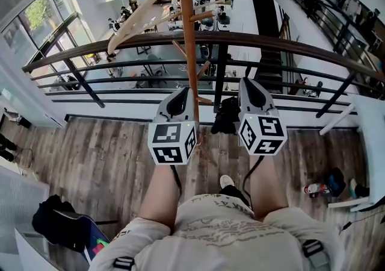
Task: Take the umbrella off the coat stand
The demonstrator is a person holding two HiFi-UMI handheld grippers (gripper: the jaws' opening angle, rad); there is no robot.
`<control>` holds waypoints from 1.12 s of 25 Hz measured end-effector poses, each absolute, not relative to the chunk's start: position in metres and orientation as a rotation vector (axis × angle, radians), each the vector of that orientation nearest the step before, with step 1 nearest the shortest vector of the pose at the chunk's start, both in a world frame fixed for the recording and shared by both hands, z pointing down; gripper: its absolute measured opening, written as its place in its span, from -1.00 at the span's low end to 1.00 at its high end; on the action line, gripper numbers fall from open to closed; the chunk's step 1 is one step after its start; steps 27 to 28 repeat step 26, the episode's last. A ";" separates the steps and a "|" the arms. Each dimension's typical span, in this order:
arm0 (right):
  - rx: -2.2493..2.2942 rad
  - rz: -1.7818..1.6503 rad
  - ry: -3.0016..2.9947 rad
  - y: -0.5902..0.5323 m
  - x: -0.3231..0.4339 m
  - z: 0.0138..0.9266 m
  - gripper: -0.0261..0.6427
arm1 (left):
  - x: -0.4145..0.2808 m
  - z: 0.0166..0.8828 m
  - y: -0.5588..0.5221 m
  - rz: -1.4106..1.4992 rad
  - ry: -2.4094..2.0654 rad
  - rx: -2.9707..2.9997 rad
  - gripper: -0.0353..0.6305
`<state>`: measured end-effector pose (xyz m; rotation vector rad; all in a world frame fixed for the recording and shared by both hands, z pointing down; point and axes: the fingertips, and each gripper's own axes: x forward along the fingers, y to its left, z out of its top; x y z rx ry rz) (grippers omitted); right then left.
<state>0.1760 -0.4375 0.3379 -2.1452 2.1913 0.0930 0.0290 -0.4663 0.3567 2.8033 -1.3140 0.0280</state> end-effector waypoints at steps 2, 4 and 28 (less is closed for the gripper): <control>-2.144 0.069 2.204 -0.438 0.177 0.342 -0.91 | 0.031 0.354 -0.465 0.024 -1.309 2.810 -0.88; -2.144 0.052 2.215 -0.439 0.177 0.346 -0.91 | 0.033 0.355 -0.464 0.029 -1.304 2.814 -0.88; -2.100 0.042 2.305 -0.428 0.154 0.347 -0.91 | 0.030 0.356 -0.450 0.068 -1.286 2.823 -0.88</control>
